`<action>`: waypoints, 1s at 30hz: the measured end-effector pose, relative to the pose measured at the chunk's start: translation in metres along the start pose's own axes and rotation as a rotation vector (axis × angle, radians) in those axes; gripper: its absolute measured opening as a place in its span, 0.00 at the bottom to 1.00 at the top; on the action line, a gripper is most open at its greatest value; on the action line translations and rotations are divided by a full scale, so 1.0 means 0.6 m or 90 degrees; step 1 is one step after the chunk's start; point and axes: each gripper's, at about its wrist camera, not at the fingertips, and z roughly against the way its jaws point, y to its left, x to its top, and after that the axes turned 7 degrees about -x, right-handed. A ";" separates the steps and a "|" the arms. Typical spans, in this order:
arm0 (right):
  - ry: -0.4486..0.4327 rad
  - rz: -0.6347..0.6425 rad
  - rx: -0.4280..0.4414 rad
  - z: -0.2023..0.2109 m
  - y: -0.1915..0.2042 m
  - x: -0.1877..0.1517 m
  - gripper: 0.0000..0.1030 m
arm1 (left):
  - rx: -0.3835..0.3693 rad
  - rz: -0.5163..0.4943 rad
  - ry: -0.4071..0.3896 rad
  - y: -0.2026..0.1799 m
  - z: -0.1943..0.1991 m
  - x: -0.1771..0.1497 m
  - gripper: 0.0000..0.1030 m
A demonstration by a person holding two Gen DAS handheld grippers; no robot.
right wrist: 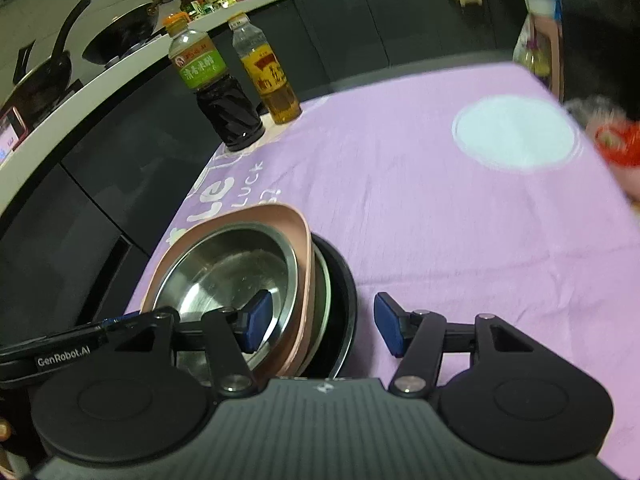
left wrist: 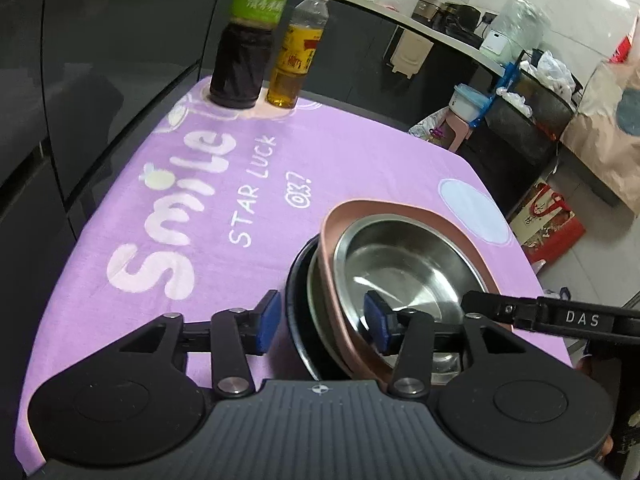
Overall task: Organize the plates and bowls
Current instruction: 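Open both grippers to release the stack on the black bowl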
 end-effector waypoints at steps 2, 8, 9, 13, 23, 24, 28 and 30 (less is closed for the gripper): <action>0.012 -0.010 0.010 -0.006 -0.003 -0.003 0.52 | -0.014 0.027 0.003 0.012 -0.001 -0.002 0.47; 0.027 -0.025 0.024 -0.014 -0.007 -0.005 0.54 | -0.035 0.071 0.022 0.025 -0.015 -0.004 0.53; 0.029 -0.026 0.026 -0.015 -0.008 -0.005 0.54 | -0.037 0.075 0.025 0.025 -0.019 -0.004 0.53; 0.036 -0.027 0.032 -0.020 -0.010 -0.007 0.54 | -0.040 0.074 0.037 0.020 -0.030 -0.006 0.53; 0.032 -0.010 0.034 -0.025 -0.005 -0.006 0.52 | -0.043 0.040 0.024 0.007 -0.036 -0.007 0.54; 0.027 -0.001 0.034 -0.023 -0.002 -0.008 0.49 | -0.041 0.031 0.021 0.004 -0.035 -0.008 0.53; 0.009 0.020 0.023 -0.018 0.008 -0.012 0.48 | -0.029 0.021 0.009 -0.006 -0.032 -0.009 0.50; 0.008 0.018 0.018 -0.018 0.007 -0.011 0.48 | -0.027 0.020 0.007 -0.008 -0.033 -0.006 0.49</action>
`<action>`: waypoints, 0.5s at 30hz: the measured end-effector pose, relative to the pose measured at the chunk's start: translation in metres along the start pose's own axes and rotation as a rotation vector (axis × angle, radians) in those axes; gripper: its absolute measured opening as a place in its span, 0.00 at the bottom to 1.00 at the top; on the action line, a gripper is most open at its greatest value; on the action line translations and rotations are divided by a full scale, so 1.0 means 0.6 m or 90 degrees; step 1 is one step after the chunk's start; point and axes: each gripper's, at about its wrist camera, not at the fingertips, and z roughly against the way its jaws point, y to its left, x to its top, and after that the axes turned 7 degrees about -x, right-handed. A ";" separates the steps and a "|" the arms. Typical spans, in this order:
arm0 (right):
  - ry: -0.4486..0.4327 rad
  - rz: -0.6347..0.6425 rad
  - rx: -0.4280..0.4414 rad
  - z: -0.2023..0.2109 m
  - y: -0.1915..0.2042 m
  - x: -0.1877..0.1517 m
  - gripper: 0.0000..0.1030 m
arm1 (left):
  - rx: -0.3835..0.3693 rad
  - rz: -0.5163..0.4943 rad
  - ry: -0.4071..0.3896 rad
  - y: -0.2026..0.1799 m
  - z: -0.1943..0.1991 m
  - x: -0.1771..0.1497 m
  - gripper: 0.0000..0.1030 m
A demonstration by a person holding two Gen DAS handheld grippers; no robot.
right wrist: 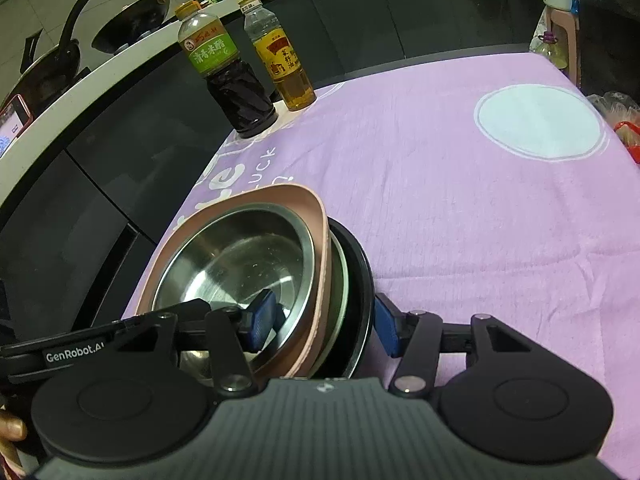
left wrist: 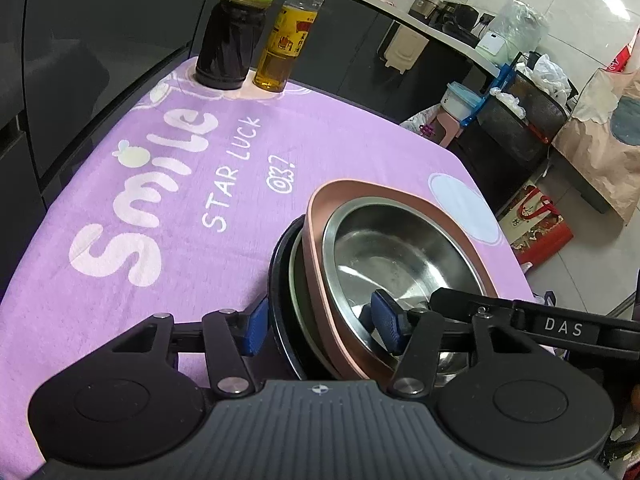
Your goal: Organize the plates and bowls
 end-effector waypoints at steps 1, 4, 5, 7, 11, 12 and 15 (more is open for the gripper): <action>0.001 -0.003 0.000 -0.001 -0.002 0.001 0.48 | 0.000 0.000 0.000 -0.001 -0.001 0.001 0.49; -0.001 -0.010 -0.004 0.001 -0.004 0.005 0.48 | -0.001 0.002 -0.007 -0.004 -0.003 0.004 0.49; -0.004 -0.010 -0.007 0.002 -0.004 0.006 0.48 | -0.001 0.003 -0.010 -0.005 -0.004 0.005 0.49; -0.012 -0.008 -0.011 0.003 -0.001 0.009 0.48 | -0.001 0.002 -0.016 -0.008 -0.006 0.008 0.49; -0.021 -0.008 -0.016 0.003 -0.001 0.017 0.48 | -0.001 0.003 -0.023 -0.010 -0.010 0.016 0.49; -0.022 -0.008 -0.017 0.002 0.000 0.020 0.48 | -0.001 0.004 -0.025 -0.010 -0.011 0.018 0.49; -0.025 -0.008 -0.017 0.001 0.000 0.027 0.48 | 0.000 0.005 -0.026 -0.010 -0.015 0.025 0.49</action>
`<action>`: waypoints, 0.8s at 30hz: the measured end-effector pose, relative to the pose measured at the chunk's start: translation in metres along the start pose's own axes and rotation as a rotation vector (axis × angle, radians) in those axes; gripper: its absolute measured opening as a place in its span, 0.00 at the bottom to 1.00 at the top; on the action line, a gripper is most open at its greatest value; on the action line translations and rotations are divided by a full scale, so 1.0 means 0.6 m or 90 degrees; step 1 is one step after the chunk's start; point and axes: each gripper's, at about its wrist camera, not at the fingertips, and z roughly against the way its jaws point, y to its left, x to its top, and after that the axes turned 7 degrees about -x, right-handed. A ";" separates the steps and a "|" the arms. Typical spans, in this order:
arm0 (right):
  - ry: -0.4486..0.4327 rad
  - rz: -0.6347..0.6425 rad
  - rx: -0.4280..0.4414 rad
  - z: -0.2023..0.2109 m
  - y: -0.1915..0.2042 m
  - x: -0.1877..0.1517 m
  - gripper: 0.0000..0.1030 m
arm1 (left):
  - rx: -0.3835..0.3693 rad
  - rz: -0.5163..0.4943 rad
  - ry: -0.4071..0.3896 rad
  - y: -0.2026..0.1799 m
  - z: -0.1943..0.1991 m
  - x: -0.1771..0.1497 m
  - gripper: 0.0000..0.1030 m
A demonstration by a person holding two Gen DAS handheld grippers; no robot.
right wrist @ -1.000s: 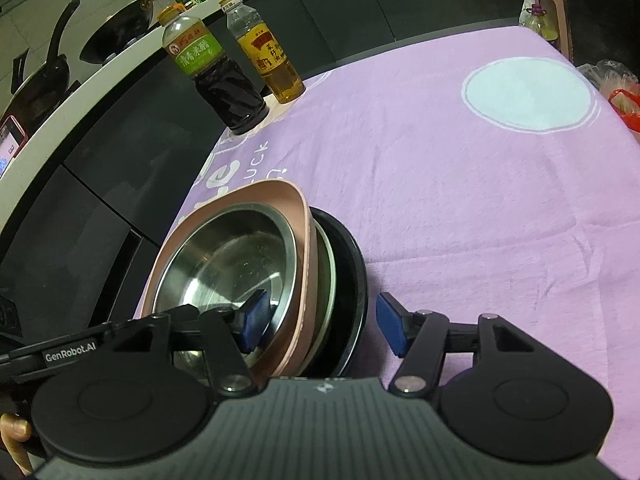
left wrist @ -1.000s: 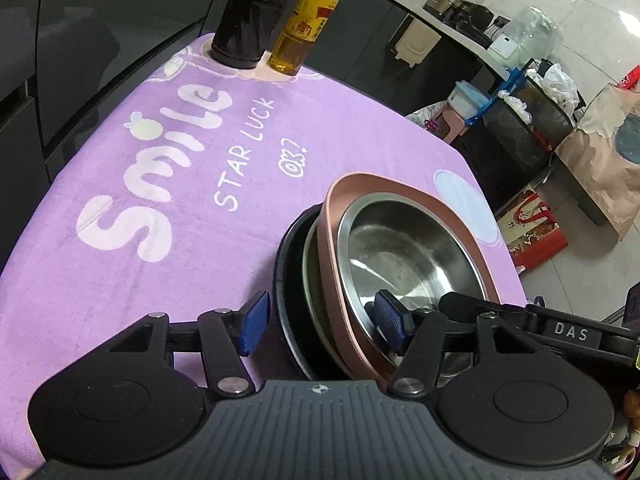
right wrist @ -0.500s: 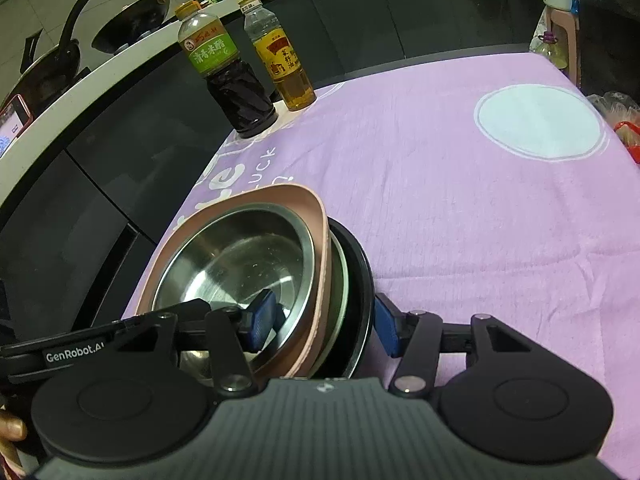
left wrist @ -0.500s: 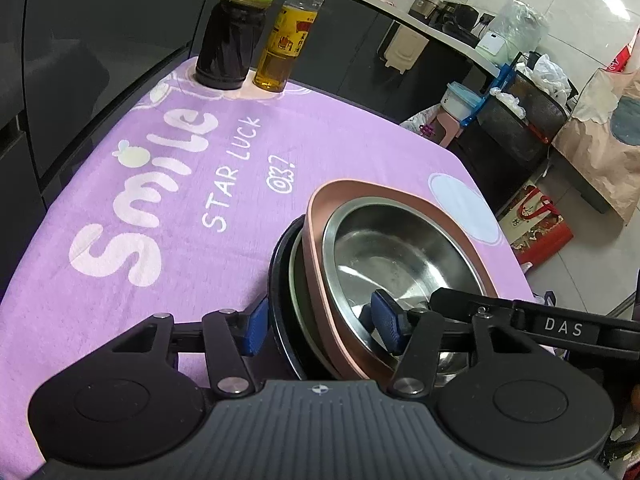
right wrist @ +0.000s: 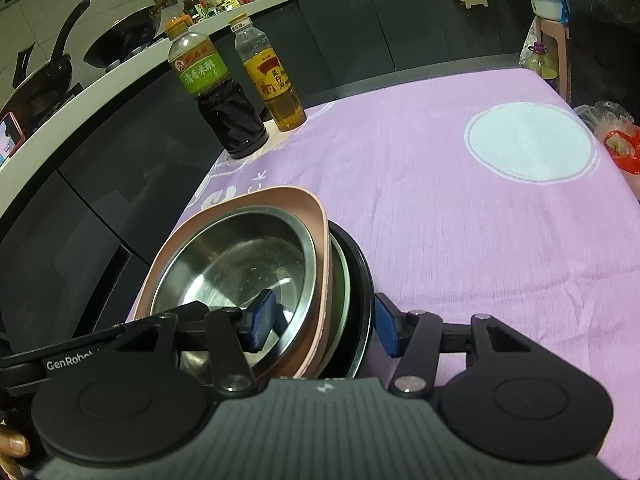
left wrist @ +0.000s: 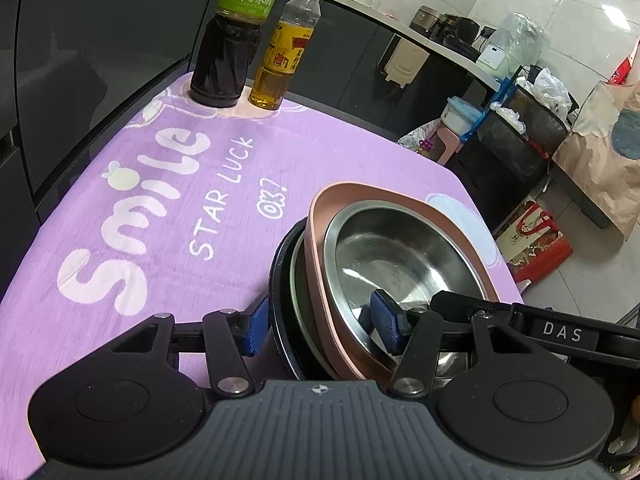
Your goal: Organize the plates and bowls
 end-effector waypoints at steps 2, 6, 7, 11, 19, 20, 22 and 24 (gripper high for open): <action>-0.001 0.001 -0.001 -0.002 0.001 0.004 0.48 | 0.003 -0.004 -0.001 -0.002 -0.003 0.005 0.49; -0.002 0.000 -0.003 -0.005 0.000 0.014 0.48 | 0.003 -0.014 -0.004 -0.007 -0.009 0.018 0.49; -0.004 0.000 -0.003 -0.005 0.000 0.017 0.48 | 0.003 -0.016 -0.006 -0.009 -0.011 0.021 0.49; -0.014 -0.004 -0.006 -0.005 -0.003 0.031 0.48 | 0.003 -0.029 -0.014 -0.017 -0.019 0.036 0.49; -0.021 -0.016 -0.013 -0.016 -0.008 0.059 0.48 | 0.010 -0.037 -0.023 -0.023 -0.038 0.061 0.49; -0.022 -0.014 -0.015 -0.018 -0.007 0.062 0.48 | 0.011 -0.036 -0.023 -0.023 -0.039 0.065 0.49; -0.022 -0.012 -0.016 -0.021 -0.006 0.067 0.48 | 0.014 -0.036 -0.025 -0.022 -0.043 0.072 0.49; -0.021 -0.012 -0.014 -0.025 -0.006 0.073 0.48 | 0.018 -0.039 -0.029 -0.023 -0.046 0.080 0.49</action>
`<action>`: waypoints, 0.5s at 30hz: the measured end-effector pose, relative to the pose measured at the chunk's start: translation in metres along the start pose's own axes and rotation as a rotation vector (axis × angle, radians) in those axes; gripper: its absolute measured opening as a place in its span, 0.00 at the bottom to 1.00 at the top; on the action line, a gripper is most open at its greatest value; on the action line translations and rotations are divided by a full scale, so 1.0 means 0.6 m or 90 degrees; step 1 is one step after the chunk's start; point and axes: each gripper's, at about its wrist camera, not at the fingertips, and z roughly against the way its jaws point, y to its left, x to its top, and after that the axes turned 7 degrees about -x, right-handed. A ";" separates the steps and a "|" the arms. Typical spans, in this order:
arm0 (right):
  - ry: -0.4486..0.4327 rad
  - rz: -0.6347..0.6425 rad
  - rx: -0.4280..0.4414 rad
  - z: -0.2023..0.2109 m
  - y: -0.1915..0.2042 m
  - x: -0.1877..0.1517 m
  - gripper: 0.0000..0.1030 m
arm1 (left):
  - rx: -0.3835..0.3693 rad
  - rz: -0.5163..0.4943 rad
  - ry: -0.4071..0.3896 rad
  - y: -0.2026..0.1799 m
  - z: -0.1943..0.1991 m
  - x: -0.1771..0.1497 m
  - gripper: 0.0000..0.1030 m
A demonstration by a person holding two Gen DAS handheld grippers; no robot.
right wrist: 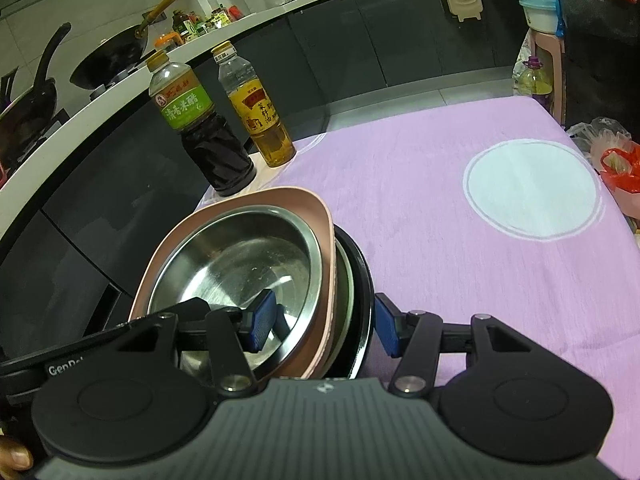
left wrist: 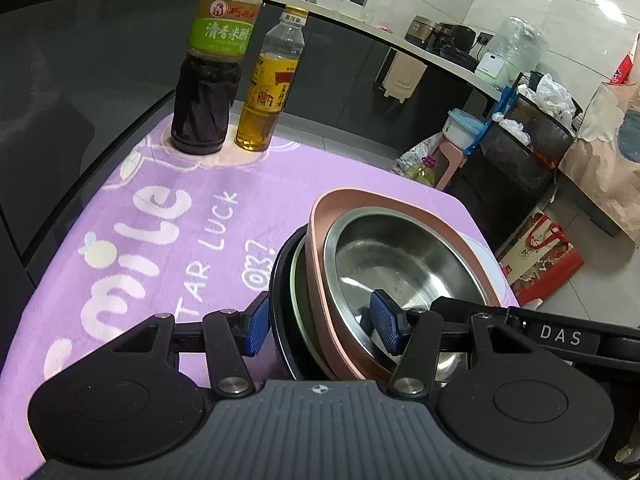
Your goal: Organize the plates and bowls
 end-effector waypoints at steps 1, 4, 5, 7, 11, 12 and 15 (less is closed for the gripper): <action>0.000 0.000 0.001 -0.001 0.000 0.002 0.48 | 0.001 -0.002 -0.002 0.000 -0.002 0.004 0.49; -0.003 0.000 0.001 -0.005 0.001 0.012 0.48 | 0.000 -0.008 -0.008 -0.001 -0.008 0.015 0.49; -0.005 0.000 0.001 -0.005 0.001 0.015 0.48 | -0.002 -0.010 -0.008 -0.002 -0.012 0.020 0.49; -0.008 -0.002 0.000 -0.008 0.001 0.022 0.48 | -0.003 -0.015 -0.009 -0.002 -0.019 0.030 0.49; -0.007 -0.006 -0.005 -0.018 0.001 0.042 0.48 | -0.003 -0.024 -0.013 -0.004 -0.035 0.051 0.49; -0.009 -0.006 -0.007 -0.021 0.002 0.047 0.48 | -0.004 -0.026 -0.015 -0.004 -0.039 0.056 0.49; -0.014 -0.007 -0.012 -0.028 0.003 0.063 0.48 | -0.002 -0.030 -0.020 -0.006 -0.053 0.071 0.49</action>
